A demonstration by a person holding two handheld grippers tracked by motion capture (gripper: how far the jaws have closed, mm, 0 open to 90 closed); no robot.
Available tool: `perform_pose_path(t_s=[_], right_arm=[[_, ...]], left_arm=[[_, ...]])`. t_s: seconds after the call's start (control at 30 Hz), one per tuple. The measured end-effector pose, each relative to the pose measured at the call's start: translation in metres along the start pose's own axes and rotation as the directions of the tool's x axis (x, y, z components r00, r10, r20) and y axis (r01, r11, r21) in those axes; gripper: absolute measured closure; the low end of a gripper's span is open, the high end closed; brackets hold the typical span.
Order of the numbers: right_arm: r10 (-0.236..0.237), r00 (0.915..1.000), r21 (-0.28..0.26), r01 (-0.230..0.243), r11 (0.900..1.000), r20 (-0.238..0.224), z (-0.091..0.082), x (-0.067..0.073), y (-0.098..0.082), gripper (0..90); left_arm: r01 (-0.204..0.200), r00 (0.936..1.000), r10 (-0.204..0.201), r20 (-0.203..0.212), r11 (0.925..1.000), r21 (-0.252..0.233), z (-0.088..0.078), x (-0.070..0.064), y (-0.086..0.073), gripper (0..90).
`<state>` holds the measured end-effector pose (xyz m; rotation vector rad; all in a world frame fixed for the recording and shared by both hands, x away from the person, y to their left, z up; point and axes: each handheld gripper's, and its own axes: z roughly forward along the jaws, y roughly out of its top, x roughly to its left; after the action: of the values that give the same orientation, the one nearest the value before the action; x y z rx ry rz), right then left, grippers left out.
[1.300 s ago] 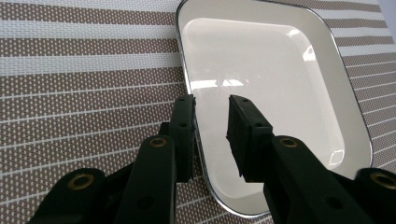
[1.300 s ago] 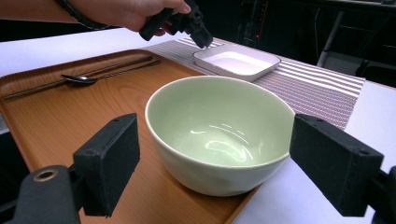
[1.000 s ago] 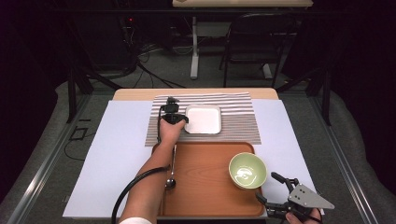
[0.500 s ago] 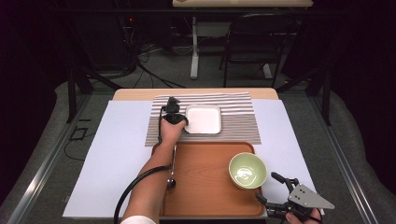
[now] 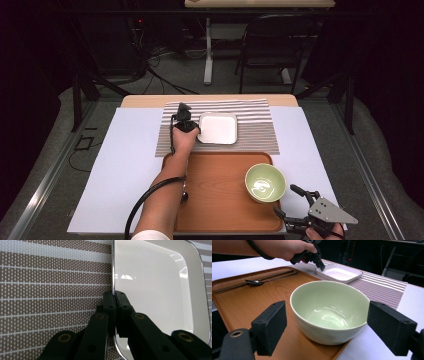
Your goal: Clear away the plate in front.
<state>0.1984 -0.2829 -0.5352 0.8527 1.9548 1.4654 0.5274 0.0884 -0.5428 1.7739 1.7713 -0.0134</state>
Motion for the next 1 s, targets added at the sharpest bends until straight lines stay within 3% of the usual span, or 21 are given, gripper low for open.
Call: perform_pose_path(t_s=[0.17, 0.37, 0.53, 0.8, 1.0], right_arm=[[0.0, 1.0, -0.001, 0.0, 1.0, 0.0, 0.0, 0.0, 0.0, 15.6], [-0.001, 1.0, -0.002, 0.001, 1.0, 0.001, 0.0, 0.0, 0.0, 15.6], [-0.001, 1.0, -0.002, 0.001, 1.0, 0.001, 0.0, -0.001, 0.0, 15.6], [0.002, 1.0, -0.004, -0.002, 1.0, 0.002, 0.0, -0.001, 0.0, 15.6], [0.003, 1.0, -0.004, -0.003, 1.0, 0.002, -0.001, -0.001, 0.0, 15.6]], left_arm=[[0.05, 0.9985, -0.049, 0.024, 0.9987, -0.008, 0.001, 0.002, -0.001, 89.0], [0.079, 0.9965, -0.079, 0.028, 0.9968, -0.014, 0.001, 0.001, -0.003, 89.0], [0.123, 0.9916, -0.121, 0.046, 0.9919, -0.033, -0.002, 0.001, -0.004, 89.1], [0.133, 0.9894, -0.129, 0.066, 0.9894, -0.058, -0.014, -0.003, -0.009, 89.0], [0.127, 0.9894, -0.121, 0.081, 0.9892, -0.074, -0.033, -0.006, -0.029, 89.0]])
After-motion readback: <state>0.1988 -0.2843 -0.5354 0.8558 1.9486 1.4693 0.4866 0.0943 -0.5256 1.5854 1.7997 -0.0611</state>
